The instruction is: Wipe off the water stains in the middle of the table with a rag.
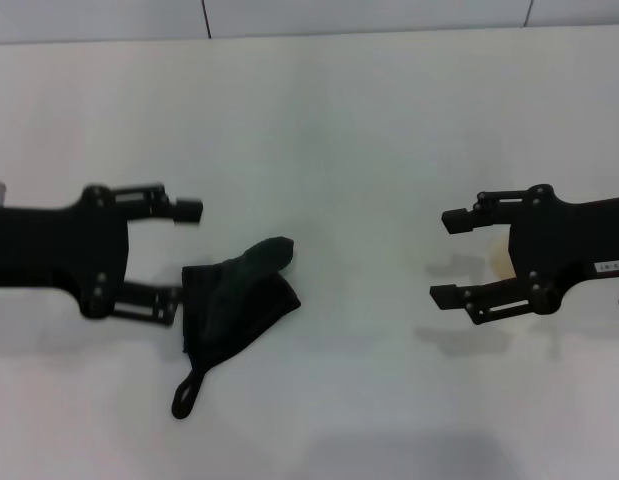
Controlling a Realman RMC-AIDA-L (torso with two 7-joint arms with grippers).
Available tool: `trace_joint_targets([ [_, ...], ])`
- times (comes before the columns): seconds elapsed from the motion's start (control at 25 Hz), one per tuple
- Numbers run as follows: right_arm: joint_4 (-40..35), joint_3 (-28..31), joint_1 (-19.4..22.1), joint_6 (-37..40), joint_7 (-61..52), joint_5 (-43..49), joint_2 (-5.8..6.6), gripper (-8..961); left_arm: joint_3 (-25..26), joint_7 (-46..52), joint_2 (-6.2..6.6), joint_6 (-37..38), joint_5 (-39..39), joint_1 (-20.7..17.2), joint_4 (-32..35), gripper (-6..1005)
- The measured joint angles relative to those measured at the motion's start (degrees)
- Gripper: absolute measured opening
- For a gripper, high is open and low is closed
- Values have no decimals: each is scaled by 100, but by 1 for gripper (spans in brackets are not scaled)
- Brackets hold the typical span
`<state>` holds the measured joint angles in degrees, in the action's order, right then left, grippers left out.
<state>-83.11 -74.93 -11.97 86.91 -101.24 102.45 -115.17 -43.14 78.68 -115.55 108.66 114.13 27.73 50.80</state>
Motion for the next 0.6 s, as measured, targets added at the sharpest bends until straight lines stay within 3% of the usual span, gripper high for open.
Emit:
trace_joint_targets([
  [0.28,25,133,1,122,-9,106,8,829,-488,669,21,191,560,42,414,893],
  [0.6,33,190,-12,198,-133,371,20,829,-773,756,-8,172,664,114,440,893],
])
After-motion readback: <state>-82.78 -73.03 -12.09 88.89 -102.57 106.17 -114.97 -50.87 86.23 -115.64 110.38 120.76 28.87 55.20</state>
